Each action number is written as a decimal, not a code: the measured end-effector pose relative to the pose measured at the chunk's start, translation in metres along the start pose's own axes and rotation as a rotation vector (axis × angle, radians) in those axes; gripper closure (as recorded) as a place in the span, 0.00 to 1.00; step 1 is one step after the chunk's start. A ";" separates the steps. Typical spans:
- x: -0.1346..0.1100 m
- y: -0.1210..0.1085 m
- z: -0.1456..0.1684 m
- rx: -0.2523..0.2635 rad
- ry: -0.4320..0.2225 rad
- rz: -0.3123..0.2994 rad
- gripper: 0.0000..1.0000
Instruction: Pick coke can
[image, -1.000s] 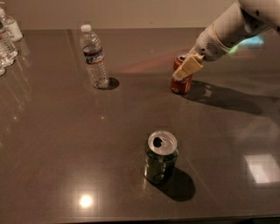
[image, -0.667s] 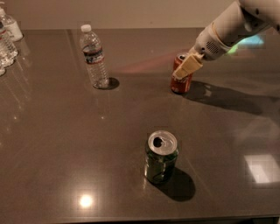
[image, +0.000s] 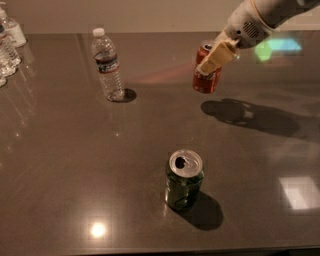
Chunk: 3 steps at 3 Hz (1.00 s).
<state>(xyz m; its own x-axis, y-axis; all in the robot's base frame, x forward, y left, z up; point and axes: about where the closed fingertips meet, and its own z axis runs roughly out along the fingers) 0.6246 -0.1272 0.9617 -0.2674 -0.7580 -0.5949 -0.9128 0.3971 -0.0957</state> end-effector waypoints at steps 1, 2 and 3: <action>-0.029 0.016 -0.037 0.006 -0.042 -0.074 1.00; -0.051 0.029 -0.069 0.004 -0.090 -0.133 1.00; -0.051 0.029 -0.069 0.004 -0.091 -0.134 1.00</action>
Offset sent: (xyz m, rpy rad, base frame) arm -0.0472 0.0128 0.1126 0.0389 -0.1534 0.1356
